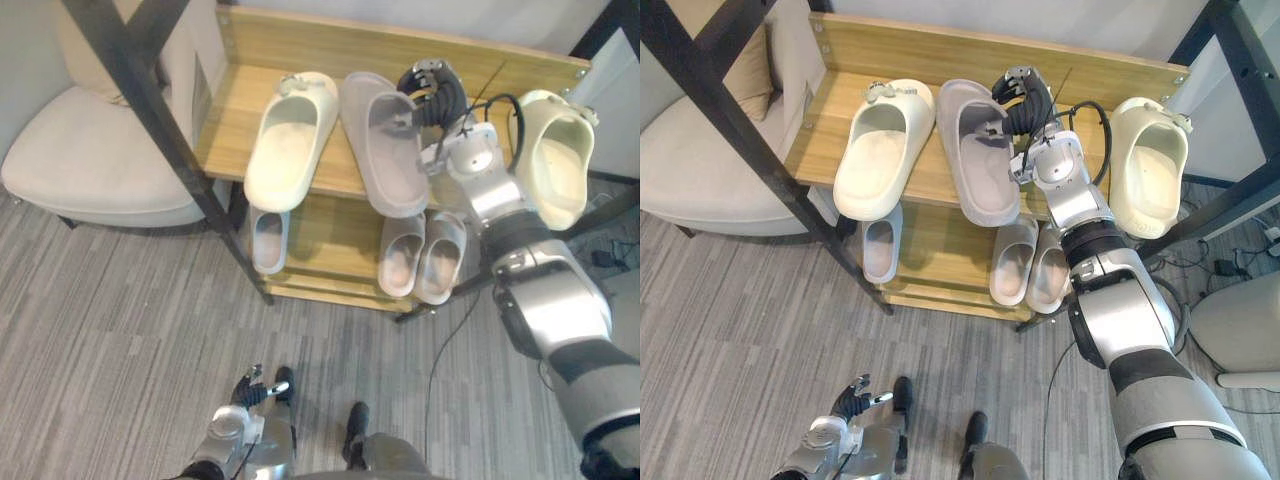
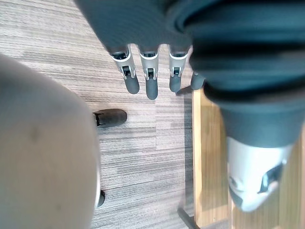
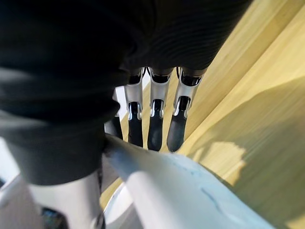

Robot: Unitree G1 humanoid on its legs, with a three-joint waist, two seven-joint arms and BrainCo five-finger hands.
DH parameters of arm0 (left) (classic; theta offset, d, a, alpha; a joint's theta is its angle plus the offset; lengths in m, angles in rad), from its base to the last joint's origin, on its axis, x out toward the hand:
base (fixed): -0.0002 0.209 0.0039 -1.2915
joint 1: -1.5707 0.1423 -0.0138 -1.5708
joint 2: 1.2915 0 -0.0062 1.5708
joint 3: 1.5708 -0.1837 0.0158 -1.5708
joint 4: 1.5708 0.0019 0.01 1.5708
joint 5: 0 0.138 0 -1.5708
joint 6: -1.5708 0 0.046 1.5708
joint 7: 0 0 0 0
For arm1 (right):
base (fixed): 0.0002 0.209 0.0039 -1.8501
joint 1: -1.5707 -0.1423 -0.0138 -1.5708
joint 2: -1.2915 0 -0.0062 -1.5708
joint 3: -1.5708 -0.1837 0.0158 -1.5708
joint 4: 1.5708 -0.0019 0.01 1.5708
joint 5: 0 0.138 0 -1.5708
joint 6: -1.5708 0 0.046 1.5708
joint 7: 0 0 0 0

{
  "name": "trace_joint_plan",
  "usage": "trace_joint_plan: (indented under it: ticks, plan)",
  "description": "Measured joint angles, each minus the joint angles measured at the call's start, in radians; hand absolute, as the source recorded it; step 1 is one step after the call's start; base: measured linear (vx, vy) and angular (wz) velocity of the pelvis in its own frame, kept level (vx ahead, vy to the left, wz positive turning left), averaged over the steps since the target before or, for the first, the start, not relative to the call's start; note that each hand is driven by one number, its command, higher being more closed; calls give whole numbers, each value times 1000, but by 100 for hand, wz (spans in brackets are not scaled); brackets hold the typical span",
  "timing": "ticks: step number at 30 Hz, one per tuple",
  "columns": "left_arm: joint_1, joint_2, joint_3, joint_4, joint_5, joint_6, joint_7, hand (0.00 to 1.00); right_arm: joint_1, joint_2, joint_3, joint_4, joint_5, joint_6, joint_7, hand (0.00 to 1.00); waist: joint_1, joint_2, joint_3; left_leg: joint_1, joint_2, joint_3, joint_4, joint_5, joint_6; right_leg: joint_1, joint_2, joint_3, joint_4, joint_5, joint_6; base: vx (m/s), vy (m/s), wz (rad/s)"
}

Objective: Organize the slippers on the shoe rack

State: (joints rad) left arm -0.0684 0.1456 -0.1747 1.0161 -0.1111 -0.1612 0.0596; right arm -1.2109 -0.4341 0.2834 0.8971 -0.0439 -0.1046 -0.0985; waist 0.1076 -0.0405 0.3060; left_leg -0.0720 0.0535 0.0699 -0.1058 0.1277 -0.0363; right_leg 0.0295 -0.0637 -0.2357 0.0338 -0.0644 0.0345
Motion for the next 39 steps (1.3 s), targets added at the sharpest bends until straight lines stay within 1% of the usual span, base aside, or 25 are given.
trace_joint_plan:
  ticks: [3,7,9,11,13,15,18,20,21,23,24,26,27,28,31,34,36,37,39]
  plan:
    - [0,0,0,0,0,0,1,0,8,0,-4,-12,1,-1,-2,100,1,0,0,1,-1,3,-4,3,-3,1,1,-1,0,0,0,-22,0,1]
    - [2,0,1,0,1,1,1,0,59,-2,-11,-76,5,-13,-15,100,-2,-2,0,9,-5,6,-1,4,-4,5,-4,7,0,-1,2,7,4,-5]
    - [2,-1,1,-2,2,1,1,0,119,-2,-52,-137,7,-26,-23,100,-4,-2,-1,15,-9,11,1,4,-4,9,-9,8,0,-3,5,27,6,-4]
    - [3,-1,1,-2,2,2,1,0,140,-1,-70,-148,7,-33,-26,100,-5,-3,-1,21,-12,18,1,4,-5,12,-12,13,0,-3,6,9,13,-8]
    - [4,-1,1,-2,2,2,0,0,176,-2,-82,-171,7,-30,-26,100,-7,-5,-1,35,-14,29,1,3,-5,25,-15,17,0,-4,8,-2,12,-7]
    - [8,-1,1,-3,4,2,-2,0,263,0,-83,-258,12,-32,-26,100,-14,-9,-3,55,-15,30,-4,-1,-10,42,-18,21,2,-9,15,-25,2,-4]
    - [10,0,1,-2,12,3,-4,0,318,2,-83,-324,14,-34,-27,100,-24,-10,-4,55,-14,31,-4,-1,-10,39,-17,25,7,-10,16,-50,8,-2]
    - [13,1,1,-2,22,5,-4,0,409,5,-96,-431,15,-36,-30,100,-34,-13,-7,57,-15,32,-4,-1,-9,38,-18,29,9,-10,18,-54,13,-3]
    - [13,1,1,-2,24,5,-4,0,419,6,-98,-443,15,-36,-30,100,-35,-14,-8,57,-15,32,-4,-1,-9,38,-18,29,9,-11,18,-34,11,-2]
    - [19,6,1,-1,34,16,-6,0,545,53,-126,-577,15,-49,-35,100,-49,-20,-16,58,-16,32,-4,-2,-8,38,-20,32,7,-10,18,0,0,0]
    - [20,6,1,0,36,16,-6,0,561,58,-126,-595,15,-51,-36,100,-51,-20,-17,58,-16,33,-4,-2,-8,38,-20,33,7,-10,18,-7,5,-4]
    - [21,6,2,13,56,18,-7,0,680,81,-127,-730,3,-56,-36,100,-59,-21,-29,58,-17,33,1,-3,-7,40,-20,33,3,-9,19,0,0,0]
    - [21,6,2,16,61,18,-7,0,701,85,-127,-746,2,-57,-35,100,-60,-21,-33,58,-16,33,1,-4,-6,40,-20,33,2,-8,19,0,0,0]
    - [25,3,2,18,71,20,-8,0,760,98,-127,-795,1,-58,-33,100,-60,-21,-47,58,-17,34,1,-4,-6,41,-20,33,-1,-7,19,0,0,0]
    - [40,1,8,18,88,20,-22,0,871,129,-127,-895,-35,-68,-28,100,-71,-18,-68,66,-15,34,1,-4,-6,50,-18,34,-3,-7,19,0,0,0]
    - [50,-4,29,20,92,20,-23,0,952,152,-127,-964,-36,-86,-21,100,-76,-16,-73,94,-12,36,0,-12,-10,76,-15,38,-6,-8,19,-33,-4,-6]
    - [54,-12,30,40,103,20,-24,0,1056,171,-121,-1038,-37,-111,-6,100,-77,-2,-103,94,-10,41,-4,-19,-10,72,-13,47,-8,-9,20,-44,3,-10]
    - [55,-13,30,41,107,20,-24,0,1069,172,-120,-1045,-37,-115,-2,100,-77,1,-106,94,-10,41,-4,-23,-9,72,-13,48,-8,-9,21,-33,9,-10]
    - [59,-17,29,51,112,19,-25,0,1150,183,-103,-1066,-58,-124,20,100,-82,16,-117,101,-10,54,-4,-29,-13,74,-14,57,-8,-13,26,-35,13,-11]
